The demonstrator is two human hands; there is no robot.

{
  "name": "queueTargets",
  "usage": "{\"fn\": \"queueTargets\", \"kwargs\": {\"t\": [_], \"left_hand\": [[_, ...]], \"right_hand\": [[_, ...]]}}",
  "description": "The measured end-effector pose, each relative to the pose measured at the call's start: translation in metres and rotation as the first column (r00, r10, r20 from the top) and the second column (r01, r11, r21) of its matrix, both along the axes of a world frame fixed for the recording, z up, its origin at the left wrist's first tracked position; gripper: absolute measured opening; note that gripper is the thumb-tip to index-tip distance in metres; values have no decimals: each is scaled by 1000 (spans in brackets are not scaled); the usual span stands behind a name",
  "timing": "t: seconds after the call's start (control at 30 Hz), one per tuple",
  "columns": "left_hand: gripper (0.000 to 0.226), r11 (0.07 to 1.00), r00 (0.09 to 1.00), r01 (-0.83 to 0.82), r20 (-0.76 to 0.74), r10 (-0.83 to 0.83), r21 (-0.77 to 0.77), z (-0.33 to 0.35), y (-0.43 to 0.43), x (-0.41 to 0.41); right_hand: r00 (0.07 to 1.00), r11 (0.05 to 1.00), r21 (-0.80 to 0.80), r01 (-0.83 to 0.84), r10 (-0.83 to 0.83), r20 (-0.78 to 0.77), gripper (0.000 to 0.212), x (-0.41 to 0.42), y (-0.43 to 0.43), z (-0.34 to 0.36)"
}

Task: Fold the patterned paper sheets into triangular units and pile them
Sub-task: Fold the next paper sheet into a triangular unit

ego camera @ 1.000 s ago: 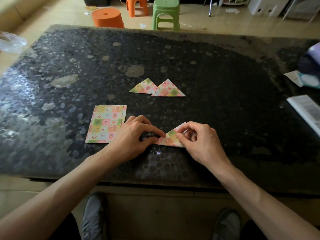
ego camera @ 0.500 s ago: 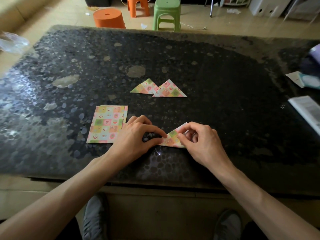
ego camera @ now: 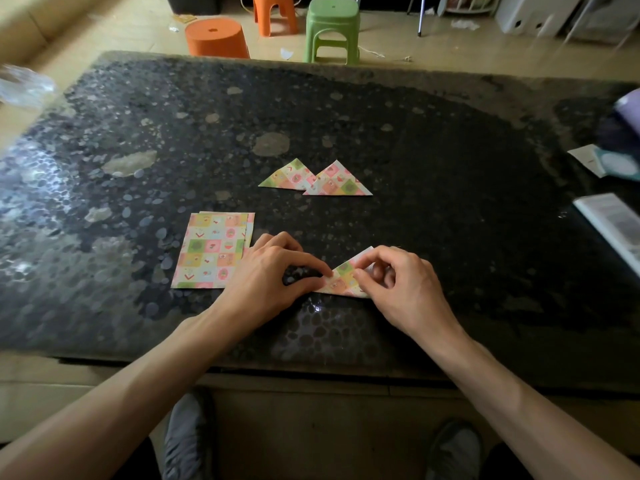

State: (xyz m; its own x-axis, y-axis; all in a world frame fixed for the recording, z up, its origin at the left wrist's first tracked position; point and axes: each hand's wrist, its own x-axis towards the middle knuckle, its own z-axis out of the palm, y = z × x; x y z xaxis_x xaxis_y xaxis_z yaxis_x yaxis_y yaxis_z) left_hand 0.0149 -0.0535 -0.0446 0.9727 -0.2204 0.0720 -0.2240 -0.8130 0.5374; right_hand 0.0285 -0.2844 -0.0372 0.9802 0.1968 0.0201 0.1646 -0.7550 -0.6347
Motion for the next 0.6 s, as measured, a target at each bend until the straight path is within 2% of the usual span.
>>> {"fn": "queueTargets", "kwargs": {"t": [0.27, 0.47, 0.6], "left_hand": [[20, 1000, 1000, -6, -1, 6, -11, 0, 0, 0], [21, 1000, 1000, -9, 9, 9, -7, 1, 0, -1], [23, 1000, 1000, -11, 25, 11, 4, 2, -1, -2]], "right_hand": [[999, 998, -42, 37, -37, 6, 8, -3, 5, 2], [999, 980, -191, 48, -44, 28, 47, -11, 16, 4], [999, 969, -243, 48, -43, 25, 55, -12, 20, 3]]}}
